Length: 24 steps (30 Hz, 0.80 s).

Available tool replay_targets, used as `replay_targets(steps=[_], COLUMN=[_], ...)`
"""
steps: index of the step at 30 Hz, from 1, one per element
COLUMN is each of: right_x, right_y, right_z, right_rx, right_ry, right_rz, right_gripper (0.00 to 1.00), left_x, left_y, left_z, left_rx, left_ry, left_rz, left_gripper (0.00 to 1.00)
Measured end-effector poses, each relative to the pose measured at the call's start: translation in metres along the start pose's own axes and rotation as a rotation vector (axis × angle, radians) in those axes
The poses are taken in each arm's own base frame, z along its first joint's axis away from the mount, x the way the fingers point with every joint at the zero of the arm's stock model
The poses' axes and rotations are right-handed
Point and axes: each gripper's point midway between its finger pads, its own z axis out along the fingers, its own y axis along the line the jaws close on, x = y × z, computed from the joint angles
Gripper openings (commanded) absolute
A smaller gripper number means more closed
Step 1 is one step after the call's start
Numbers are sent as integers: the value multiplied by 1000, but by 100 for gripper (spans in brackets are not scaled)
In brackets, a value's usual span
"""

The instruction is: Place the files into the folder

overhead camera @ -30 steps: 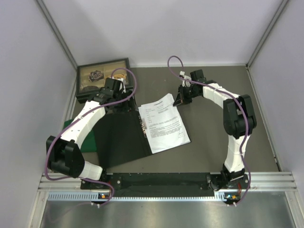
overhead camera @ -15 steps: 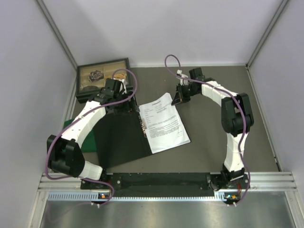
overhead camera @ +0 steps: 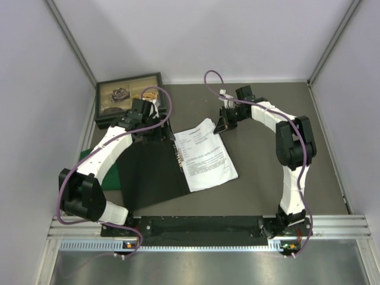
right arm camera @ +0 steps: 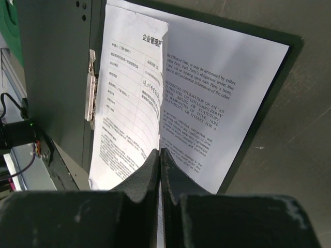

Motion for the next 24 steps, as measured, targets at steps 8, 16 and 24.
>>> replay_targets(steps=[8, 16, 24], right_x=[0, -3, 11], right_y=[1, -3, -15], right_z=[6, 12, 11], right_rx=[-6, 3, 101], right_ry=[-1, -32, -24], right_rz=[24, 83, 163], right_gripper=[0, 13, 70], left_x=[4, 4, 8], left_y=[1, 1, 4], left_z=[2, 3, 13], left_rx=[4, 4, -2], left_ry=[11, 16, 46], left_rz=[-3, -4, -14], left_gripper=[80, 80, 80])
